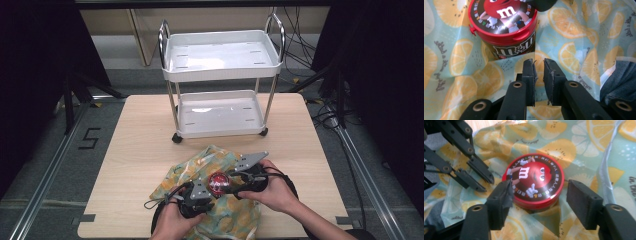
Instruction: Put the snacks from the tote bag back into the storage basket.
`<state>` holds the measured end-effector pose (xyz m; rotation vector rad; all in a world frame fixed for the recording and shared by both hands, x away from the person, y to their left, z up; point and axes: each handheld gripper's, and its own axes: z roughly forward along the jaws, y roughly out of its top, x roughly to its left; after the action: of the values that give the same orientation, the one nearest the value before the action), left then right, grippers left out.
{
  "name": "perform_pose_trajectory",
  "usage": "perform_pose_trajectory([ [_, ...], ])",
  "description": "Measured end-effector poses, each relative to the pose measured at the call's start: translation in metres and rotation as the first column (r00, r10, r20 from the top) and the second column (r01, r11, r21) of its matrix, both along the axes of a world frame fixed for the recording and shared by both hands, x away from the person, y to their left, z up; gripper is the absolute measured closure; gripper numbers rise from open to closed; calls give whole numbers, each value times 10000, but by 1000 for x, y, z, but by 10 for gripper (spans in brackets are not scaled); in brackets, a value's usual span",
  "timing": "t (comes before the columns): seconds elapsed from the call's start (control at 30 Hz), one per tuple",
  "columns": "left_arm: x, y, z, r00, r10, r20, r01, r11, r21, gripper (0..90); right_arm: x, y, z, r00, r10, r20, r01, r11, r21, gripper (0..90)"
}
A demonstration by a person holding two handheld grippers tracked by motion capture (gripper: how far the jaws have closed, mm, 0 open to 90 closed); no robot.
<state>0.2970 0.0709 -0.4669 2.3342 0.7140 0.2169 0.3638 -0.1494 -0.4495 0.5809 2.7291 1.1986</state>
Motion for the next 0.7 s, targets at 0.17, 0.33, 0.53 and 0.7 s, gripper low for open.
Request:
perform_pose_trajectory([
  [0.17, 0, 2, -1, 9999, -137, 48, 137, 9999, 11, 784, -2, 0, -6, 9999, 88, -78, -89, 9999, -126, 339],
  [0.33, 0, 2, -1, 9999, -130, 55, 130, 9999, 25, 783, -2, 4, -13, 9998, 162, -65, -163, 9997, -154, 281],
  [0.53, 0, 1, -3, 10000, 12, -90, -12, 10000, -40, 783, 1, 8, -18, 9999, 164, -26, -165, 9996, -230, 246],
  [0.7, 2, 2, -3, 9999, -113, -5, 113, 9998, 133, 780, 2, 11, -25, 9999, 155, 0, -155, 9996, -227, 224],
])
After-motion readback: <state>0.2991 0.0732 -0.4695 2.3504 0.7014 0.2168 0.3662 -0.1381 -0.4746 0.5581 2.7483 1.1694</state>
